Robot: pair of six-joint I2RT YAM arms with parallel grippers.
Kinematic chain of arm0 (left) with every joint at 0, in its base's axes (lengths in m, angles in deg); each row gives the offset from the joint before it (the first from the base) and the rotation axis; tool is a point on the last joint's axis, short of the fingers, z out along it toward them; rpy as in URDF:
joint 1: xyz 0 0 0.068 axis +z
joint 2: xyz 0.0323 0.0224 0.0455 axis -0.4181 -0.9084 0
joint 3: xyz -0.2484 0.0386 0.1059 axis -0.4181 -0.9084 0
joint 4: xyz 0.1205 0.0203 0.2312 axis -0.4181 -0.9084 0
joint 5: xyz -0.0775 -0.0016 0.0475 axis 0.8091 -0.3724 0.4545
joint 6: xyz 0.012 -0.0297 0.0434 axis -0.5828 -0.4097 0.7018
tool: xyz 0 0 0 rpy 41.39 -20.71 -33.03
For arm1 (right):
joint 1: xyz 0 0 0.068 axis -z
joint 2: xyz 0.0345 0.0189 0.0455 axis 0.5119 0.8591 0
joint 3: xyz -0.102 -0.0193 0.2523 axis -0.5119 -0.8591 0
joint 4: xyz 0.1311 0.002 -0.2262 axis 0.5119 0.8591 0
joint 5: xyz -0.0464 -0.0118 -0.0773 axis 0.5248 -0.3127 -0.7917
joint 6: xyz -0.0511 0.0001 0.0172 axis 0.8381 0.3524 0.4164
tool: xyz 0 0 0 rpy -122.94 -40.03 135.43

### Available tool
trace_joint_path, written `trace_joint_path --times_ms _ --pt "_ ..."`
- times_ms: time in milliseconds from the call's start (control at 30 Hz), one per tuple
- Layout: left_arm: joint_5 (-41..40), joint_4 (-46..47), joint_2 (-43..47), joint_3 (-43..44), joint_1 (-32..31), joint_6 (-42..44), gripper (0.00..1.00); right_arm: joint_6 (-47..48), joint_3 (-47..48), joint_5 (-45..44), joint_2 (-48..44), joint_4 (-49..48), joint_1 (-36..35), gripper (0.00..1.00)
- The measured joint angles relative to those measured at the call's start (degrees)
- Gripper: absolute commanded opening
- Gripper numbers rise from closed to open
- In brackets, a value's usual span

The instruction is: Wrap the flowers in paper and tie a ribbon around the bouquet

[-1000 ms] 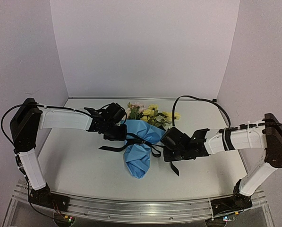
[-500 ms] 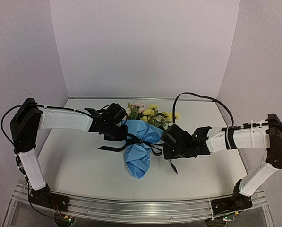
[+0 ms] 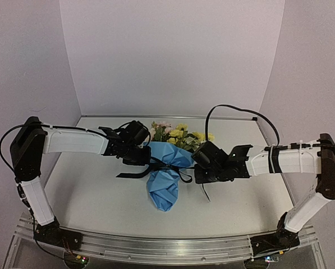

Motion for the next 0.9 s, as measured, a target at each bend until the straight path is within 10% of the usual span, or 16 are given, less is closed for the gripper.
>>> trace_joint_path --times_ms 600,900 --pt "0.6 1.2 0.0 -0.7 0.0 0.1 0.0 0.4 4.7 2.0 7.0 1.2 7.0 0.16" --pt "1.1 1.1 -0.1 -0.7 0.0 0.1 0.0 0.3 8.0 5.4 9.3 1.0 9.9 0.39"
